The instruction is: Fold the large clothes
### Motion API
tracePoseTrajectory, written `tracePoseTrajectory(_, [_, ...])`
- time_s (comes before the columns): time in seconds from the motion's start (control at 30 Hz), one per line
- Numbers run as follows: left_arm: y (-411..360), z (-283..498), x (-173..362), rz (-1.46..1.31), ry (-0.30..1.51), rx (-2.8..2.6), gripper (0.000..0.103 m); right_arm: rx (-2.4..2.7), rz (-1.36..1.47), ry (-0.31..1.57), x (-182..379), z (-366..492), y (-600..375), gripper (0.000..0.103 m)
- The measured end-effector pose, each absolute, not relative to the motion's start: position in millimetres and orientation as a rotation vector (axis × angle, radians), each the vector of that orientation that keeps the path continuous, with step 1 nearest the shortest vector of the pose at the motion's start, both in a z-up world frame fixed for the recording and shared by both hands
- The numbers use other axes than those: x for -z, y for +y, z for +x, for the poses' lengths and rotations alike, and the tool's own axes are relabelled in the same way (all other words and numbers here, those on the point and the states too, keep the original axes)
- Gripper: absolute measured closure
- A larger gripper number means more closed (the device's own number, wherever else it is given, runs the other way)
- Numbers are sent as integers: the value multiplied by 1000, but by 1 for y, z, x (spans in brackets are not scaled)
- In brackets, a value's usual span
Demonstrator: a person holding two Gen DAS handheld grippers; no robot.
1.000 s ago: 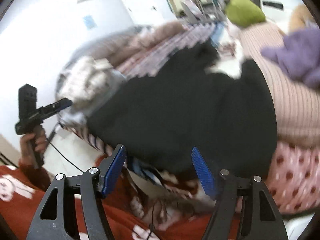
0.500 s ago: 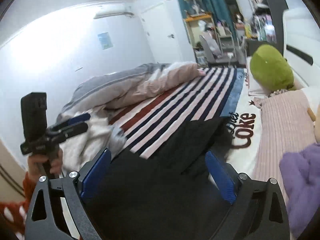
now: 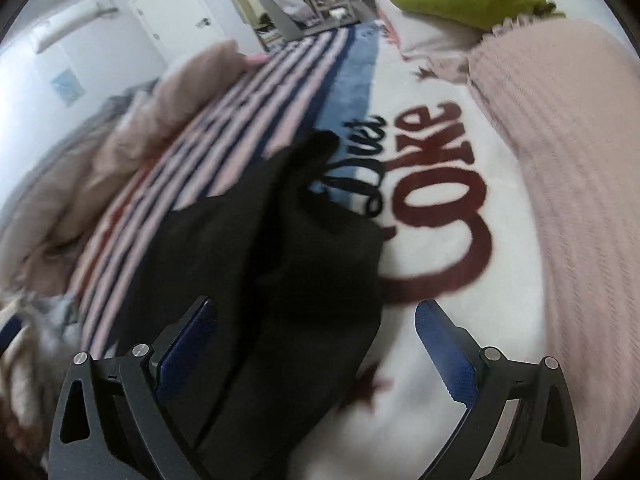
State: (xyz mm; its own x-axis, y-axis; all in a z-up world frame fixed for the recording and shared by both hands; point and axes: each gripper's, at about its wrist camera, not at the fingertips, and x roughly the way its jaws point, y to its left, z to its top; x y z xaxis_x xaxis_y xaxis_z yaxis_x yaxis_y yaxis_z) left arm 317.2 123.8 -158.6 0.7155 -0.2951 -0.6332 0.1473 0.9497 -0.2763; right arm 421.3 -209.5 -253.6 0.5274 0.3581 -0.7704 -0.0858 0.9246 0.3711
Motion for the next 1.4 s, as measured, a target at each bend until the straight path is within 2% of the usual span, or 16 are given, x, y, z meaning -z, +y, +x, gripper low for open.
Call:
tracePoseTrajectory(0.03, [127, 316, 161, -222, 735, 255, 9, -274, 322, 978, 258, 425, -208, 13])
tracePoseTrajectory(0.07, [129, 316, 162, -229, 738, 257, 9, -288, 337, 975, 261, 429, -208, 25])
tracePoseTrajectory(0.1, [130, 315, 164, -233, 739, 256, 9, -305, 328, 975, 262, 432, -205, 50])
tracePoseTrajectory(0.13, [131, 315, 165, -235, 742, 254, 9, -302, 290, 972, 259, 433, -200, 67])
tracePoseTrajectory(0.17, [133, 314, 166, -237, 742, 253, 9, -293, 255, 958, 257, 432, -197, 94])
tracePoseTrajectory(0.2, [133, 311, 164, -239, 740, 251, 9, -296, 237, 927, 251, 428, -194, 97])
tracePoseTrajectory(0.5, [141, 270, 131, -262, 671, 262, 9, -540, 184, 659, 132, 346, -171, 102])
tracePoseTrajectory(0.67, [153, 234, 113, -299, 627, 273, 9, -750, 122, 594, 96, 265, -147, 103])
tracePoseTrajectory(0.8, [164, 203, 101, -338, 578, 289, 9, -871, 59, 648, 114, 196, -129, 103])
tracePoseTrajectory(1.07, [149, 170, 108, -318, 629, 380, 9, -1077, 38, 873, 196, 107, -126, 103])
tracePoseTrajectory(1.27, [110, 157, 154, -230, 766, 461, 9, -1027, 103, 916, 215, 94, -163, 103])
tracePoseTrajectory(1.37, [85, 155, 188, -182, 864, 474, 10, -921, 59, 963, 221, 105, -166, 99])
tracePoseTrajectory(1.4, [75, 154, 202, -148, 900, 465, 12, -897, 51, 995, 226, 109, -162, 99])
